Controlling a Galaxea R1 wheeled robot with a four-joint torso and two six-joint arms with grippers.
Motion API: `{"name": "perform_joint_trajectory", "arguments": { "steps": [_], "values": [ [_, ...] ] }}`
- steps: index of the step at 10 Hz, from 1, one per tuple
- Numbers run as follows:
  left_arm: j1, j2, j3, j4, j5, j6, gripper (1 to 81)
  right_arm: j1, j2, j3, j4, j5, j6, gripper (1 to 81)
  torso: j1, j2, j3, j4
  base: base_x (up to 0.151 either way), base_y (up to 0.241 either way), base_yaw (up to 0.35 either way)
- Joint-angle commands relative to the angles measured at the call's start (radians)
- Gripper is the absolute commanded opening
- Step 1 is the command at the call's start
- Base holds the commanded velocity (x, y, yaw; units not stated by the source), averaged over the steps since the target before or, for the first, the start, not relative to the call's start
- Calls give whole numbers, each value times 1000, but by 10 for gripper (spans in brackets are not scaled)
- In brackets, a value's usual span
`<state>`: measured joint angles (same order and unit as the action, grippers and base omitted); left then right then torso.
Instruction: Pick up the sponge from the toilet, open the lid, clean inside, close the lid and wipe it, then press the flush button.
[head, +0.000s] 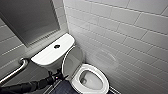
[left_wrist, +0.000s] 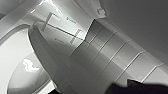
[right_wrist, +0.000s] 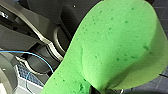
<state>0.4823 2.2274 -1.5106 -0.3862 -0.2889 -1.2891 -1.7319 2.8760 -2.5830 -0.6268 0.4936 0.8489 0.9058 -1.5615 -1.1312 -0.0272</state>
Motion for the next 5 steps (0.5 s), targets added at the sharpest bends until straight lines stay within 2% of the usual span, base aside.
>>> {"name": "perform_joint_trajectory", "arguments": {
  "steps": [1, 3, 5],
  "values": [
    [-233, -120, -59, 220, -226, 183, 811, -50, -15, 11, -30, -55, -4, 10, 0, 0, 0, 0, 0, 0, 0],
    [-218, -126, -68, 318, -210, 183, 811, -45, -11, 24, -30, -55, -7, 10, 0, 0, 0, -1, 0, 0, 0],
    [-152, -124, -109, 460, -197, 182, 811, -48, -13, 31, -30, -55, -7, 10, 0, 0, 0, -1, 0, 0, 0]
  ]
}}
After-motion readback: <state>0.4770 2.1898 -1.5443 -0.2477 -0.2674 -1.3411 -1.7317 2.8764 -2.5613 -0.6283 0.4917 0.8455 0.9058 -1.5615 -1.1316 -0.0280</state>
